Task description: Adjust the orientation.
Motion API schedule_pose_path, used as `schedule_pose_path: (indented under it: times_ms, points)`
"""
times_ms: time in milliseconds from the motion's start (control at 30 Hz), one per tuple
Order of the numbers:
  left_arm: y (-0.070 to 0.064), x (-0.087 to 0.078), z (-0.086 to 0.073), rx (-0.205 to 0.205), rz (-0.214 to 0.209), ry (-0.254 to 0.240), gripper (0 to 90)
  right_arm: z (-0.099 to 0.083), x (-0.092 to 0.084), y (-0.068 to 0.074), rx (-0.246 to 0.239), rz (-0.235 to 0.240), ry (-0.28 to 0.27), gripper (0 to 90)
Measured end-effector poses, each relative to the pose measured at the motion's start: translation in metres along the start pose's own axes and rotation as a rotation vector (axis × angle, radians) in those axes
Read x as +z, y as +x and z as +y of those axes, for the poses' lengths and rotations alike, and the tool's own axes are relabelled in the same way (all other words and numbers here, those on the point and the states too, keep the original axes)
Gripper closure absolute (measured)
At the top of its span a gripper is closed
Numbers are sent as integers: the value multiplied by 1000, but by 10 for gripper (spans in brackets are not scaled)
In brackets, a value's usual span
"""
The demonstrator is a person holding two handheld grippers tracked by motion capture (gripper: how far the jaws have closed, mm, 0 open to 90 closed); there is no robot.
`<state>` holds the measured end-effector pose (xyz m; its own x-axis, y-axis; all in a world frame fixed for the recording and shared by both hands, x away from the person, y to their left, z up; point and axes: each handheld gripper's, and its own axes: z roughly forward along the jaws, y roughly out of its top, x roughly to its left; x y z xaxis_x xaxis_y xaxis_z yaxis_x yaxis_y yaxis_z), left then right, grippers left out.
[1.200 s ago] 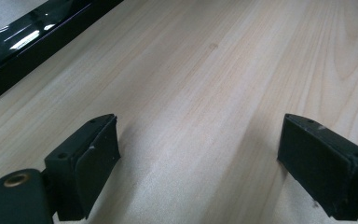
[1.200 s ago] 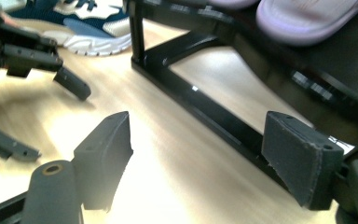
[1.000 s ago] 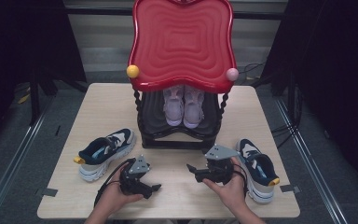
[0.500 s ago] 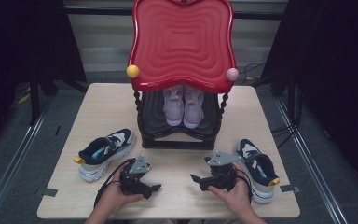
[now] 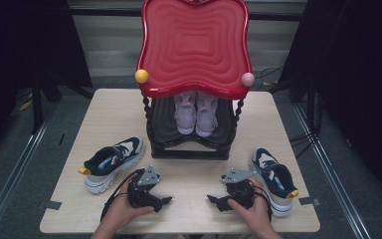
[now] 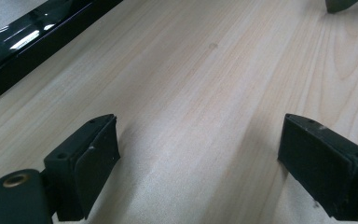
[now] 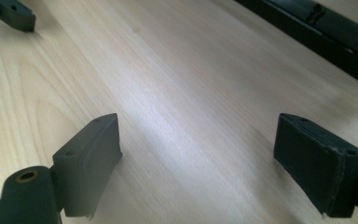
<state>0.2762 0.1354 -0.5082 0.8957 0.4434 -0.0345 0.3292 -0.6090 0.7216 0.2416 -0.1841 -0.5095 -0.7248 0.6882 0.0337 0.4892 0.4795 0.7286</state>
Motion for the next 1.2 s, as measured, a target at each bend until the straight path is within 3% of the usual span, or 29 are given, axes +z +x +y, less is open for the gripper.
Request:
schedule_pose_path:
  times_ms: [433,667,833,1200]
  points:
    - [0,0,0,-3,3,-8,117,-1,0,-2,-11,10,9,126]
    - [0,-3,-1,-37,16,-9,149,-1,-1,-2,-14,12,9,125]
    - [0,-4,1,-49,21,15,154,-1,-1,-3,-14,14,9,125]
    - [5,-14,10,-101,16,126,165,-1,0,-3,-17,13,7,124]
